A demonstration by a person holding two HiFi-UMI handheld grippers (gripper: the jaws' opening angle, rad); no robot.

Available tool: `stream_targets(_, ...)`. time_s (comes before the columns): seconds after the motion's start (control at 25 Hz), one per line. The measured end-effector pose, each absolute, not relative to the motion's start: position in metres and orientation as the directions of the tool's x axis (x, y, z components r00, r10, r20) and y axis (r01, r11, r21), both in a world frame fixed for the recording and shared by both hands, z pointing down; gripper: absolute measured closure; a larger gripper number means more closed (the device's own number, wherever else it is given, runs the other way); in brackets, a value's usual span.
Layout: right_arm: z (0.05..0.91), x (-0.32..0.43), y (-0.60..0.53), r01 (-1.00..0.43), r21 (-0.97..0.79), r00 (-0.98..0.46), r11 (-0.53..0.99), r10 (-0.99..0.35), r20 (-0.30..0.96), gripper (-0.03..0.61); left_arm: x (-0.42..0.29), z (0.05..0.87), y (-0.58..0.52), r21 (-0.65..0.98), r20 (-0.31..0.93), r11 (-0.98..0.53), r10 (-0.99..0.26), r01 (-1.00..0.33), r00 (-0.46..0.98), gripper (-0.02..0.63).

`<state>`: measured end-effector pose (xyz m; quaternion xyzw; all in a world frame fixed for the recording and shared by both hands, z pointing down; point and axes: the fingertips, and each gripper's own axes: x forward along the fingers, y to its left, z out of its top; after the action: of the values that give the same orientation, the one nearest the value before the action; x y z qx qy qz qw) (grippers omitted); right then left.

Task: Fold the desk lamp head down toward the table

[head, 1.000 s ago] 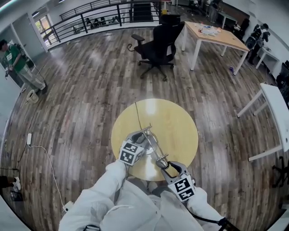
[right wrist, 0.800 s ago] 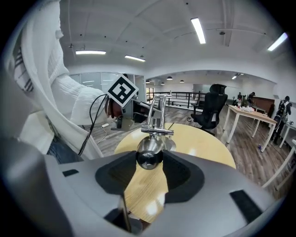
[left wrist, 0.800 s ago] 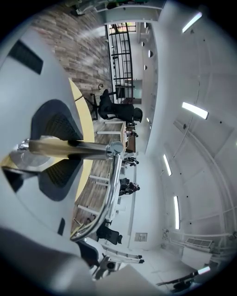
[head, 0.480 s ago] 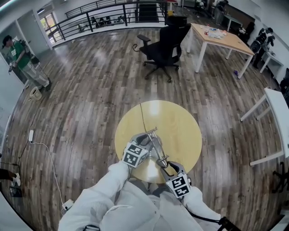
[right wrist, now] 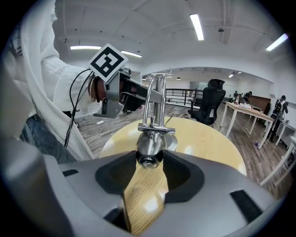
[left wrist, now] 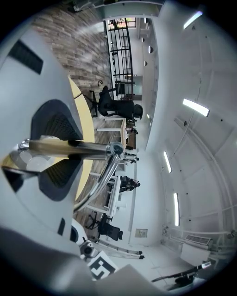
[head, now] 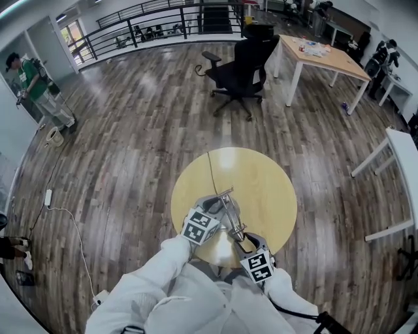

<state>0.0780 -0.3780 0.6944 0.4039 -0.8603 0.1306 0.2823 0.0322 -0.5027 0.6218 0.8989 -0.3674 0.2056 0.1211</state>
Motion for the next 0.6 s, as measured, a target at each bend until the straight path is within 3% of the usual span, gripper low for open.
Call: stream_targets(0.6, 0.6960, 0.0790, -0.3782, -0.751, 0.004, -0.547, 0.660, -0.625, 0.556, 0.390, 0.0251, 0.6237, -0.5023, -0.002, 0.428, -0.688, -0.656, -0.725, 0.622, 0.492)
